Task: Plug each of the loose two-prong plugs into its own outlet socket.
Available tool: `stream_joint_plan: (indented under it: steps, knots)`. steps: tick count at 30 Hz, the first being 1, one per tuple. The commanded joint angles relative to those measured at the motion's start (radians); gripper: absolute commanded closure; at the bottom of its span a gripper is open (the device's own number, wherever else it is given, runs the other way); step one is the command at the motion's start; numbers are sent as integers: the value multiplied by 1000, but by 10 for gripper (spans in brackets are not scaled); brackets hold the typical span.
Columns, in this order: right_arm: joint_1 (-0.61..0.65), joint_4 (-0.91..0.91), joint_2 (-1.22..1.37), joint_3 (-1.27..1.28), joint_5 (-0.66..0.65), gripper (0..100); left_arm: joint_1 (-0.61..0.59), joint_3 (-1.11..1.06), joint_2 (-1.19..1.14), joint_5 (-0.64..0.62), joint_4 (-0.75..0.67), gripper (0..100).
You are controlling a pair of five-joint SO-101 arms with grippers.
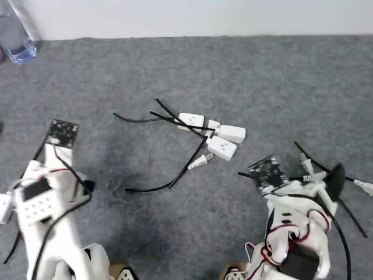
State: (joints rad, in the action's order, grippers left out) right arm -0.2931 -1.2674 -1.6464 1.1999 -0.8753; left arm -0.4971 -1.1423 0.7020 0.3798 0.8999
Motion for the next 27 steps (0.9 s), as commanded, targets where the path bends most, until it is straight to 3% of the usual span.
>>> stream_joint_plan:
  steps: [1, 6, 13, 19, 27]
  knots:
    - [31, 64, 142, -81, -17, 623, 77, -137, 103, -160, -141, 687]
    - [88, 136, 441, -238, 107, 623, 66, -249, 238, -187, -213, 687]
    - [300, 88, 926, -572, 256, 623, 66, -355, 433, -187, -212, 687]
    - [390, 45, 1310, -822, 95, 623, 68, -407, 586, -187, -161, 687]
    - [407, 28, 1577, -1017, -141, 623, 94, -476, 733, -187, -160, 687]
